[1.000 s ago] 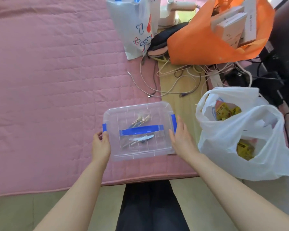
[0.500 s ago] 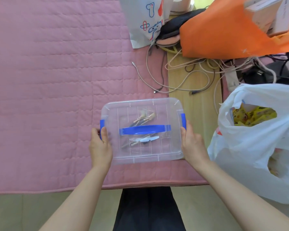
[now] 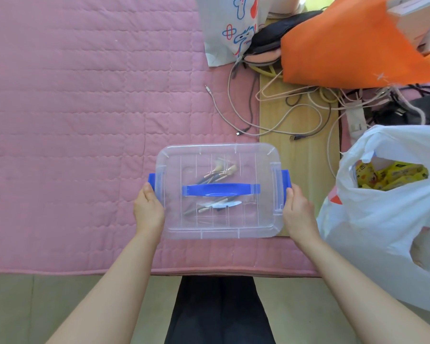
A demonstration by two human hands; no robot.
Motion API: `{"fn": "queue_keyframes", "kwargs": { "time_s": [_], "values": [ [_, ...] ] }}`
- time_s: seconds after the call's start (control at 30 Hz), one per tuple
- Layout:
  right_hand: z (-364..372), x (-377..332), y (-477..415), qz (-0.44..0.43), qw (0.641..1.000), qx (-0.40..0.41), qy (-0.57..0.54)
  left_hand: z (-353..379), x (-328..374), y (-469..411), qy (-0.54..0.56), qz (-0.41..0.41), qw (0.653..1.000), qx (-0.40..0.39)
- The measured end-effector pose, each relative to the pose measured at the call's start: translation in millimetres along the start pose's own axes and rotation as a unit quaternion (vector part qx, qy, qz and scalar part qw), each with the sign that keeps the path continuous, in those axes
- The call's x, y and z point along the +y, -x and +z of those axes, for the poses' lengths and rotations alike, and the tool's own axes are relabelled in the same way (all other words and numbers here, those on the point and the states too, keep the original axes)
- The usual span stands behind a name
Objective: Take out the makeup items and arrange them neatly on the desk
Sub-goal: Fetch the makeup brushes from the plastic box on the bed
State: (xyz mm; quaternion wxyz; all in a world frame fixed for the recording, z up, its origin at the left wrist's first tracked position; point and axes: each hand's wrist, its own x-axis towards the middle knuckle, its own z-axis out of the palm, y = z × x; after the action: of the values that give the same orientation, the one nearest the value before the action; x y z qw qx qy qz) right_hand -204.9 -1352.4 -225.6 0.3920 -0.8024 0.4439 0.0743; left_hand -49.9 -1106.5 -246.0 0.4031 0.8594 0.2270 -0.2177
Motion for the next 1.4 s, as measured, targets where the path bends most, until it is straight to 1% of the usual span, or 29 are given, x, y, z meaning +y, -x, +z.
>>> {"fn": "queue_keyframes", "kwargs": {
  "time_s": [0.1, 0.2, 0.27, 0.33, 0.4, 0.47, 0.5, 0.53, 0.57, 0.63, 0.67, 0.7, 0.8, 0.87, 1.0, 1.17, 1.4],
  "values": [
    [-1, 3, -3, 0.023, 0.999, -0.006, -0.03, -4, 1, -2, 0.065, -0.074, 0.994, -0.037],
    [0, 1, -11, 0.062, 0.997, -0.018, -0.05, -8, 7, -7, 0.144, -0.183, 0.967, -0.103],
    [-1, 0, -13, 0.088, 0.994, -0.012, -0.063, -11, 10, -7, 0.148, -0.184, 0.964, -0.119],
    [-2, -1, -12, 0.071, 0.995, 0.025, -0.063, -12, 12, -7, 0.104, -0.128, 0.982, -0.095],
    [-4, -7, -8, 0.034, 0.996, 0.055, -0.055, -12, 14, 0, 0.055, -0.038, 0.996, -0.054],
    [-4, -17, -3, -0.021, 0.997, 0.071, -0.021, -13, 17, 9, 0.006, 0.067, 0.997, -0.022],
    [-3, -23, 1, -0.056, 0.995, 0.077, 0.004, -14, 20, 15, -0.024, 0.128, 0.991, -0.007],
    [-2, -28, 4, -0.096, 0.992, 0.08, 0.032, -14, 21, 19, -0.057, 0.199, 0.978, 0.005],
    [1, -33, 8, -0.136, 0.986, 0.079, 0.063, -13, 21, 23, -0.094, 0.275, 0.957, 0.009],
    [7, -40, 14, -0.206, 0.968, 0.065, 0.129, -6, 19, 28, -0.158, 0.404, 0.901, -0.006],
    [12, -44, 16, -0.229, 0.959, 0.054, 0.155, 0, 19, 31, -0.182, 0.446, 0.876, -0.019],
    [16, -47, 19, -0.243, 0.953, 0.042, 0.175, 5, 18, 34, -0.2, 0.47, 0.859, -0.036],
    [30, -53, 22, -0.244, 0.943, 0.011, 0.225, 21, 15, 40, -0.255, 0.5, 0.824, -0.073],
    [37, -54, 20, -0.242, 0.933, 0.001, 0.267, 27, 12, 40, -0.277, 0.505, 0.814, -0.072],
    [42, -54, 16, -0.243, 0.922, 0.014, 0.3, 31, 12, 40, -0.281, 0.502, 0.815, -0.062],
    [45, -58, 15, -0.242, 0.926, 0.043, 0.287, 32, 15, 38, -0.258, 0.503, 0.822, -0.065],
    [34, -61, 22, -0.251, 0.929, 0.054, 0.265, 24, 23, 47, -0.25, 0.518, 0.816, -0.06]
  ]
}}
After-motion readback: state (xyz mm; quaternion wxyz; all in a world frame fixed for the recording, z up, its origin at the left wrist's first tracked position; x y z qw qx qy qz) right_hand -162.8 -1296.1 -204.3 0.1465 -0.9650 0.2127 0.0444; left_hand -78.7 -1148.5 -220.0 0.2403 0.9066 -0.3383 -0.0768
